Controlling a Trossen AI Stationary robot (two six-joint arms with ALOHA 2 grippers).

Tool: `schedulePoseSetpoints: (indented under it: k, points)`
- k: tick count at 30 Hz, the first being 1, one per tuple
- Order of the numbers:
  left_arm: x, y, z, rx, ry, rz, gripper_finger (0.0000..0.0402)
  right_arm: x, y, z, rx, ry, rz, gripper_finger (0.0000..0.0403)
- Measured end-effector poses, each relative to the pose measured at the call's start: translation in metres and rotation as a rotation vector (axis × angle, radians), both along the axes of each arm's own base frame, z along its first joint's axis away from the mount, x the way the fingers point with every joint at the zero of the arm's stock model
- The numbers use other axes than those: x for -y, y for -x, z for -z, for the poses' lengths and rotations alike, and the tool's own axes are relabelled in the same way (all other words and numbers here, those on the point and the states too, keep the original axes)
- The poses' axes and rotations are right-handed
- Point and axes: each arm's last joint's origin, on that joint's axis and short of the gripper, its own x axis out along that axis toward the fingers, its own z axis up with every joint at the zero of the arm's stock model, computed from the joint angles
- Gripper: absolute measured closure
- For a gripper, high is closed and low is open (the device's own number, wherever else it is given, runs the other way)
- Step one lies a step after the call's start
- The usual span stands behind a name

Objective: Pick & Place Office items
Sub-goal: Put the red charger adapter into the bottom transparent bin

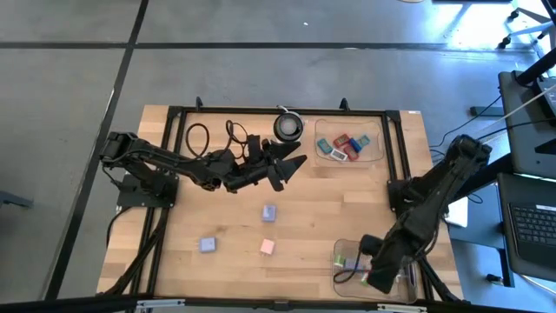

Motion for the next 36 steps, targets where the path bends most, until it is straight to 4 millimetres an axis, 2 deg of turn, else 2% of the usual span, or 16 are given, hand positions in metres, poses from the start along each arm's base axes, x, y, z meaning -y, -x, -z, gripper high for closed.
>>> schedulePoseSetpoints:
  k: [7,13,20,29,36]
  points:
    - [0.001,0.000,0.000,0.001,-0.006,0.029,0.0054,-0.013,-0.004,0.032,-0.185,0.065,-0.041,0.0280]
    - [0.002,-0.001,0.002,-0.003,0.017,0.076,0.0054,-0.016,-0.005,0.048,-0.266,0.115,-0.053,0.0274]
    - [0.003,-0.002,0.002,-0.003,0.019,0.091,0.0054,-0.017,-0.009,0.057,-0.238,0.184,-0.028,0.0270]
    - [0.005,-0.002,0.002,-0.001,-0.002,0.155,0.0054,-0.013,-0.014,0.058,-0.214,0.206,0.008,0.0258]
    - [0.008,-0.003,0.002,-0.008,-0.035,0.260,0.0054,-0.011,-0.017,0.058,-0.237,0.193,0.032,0.0216]
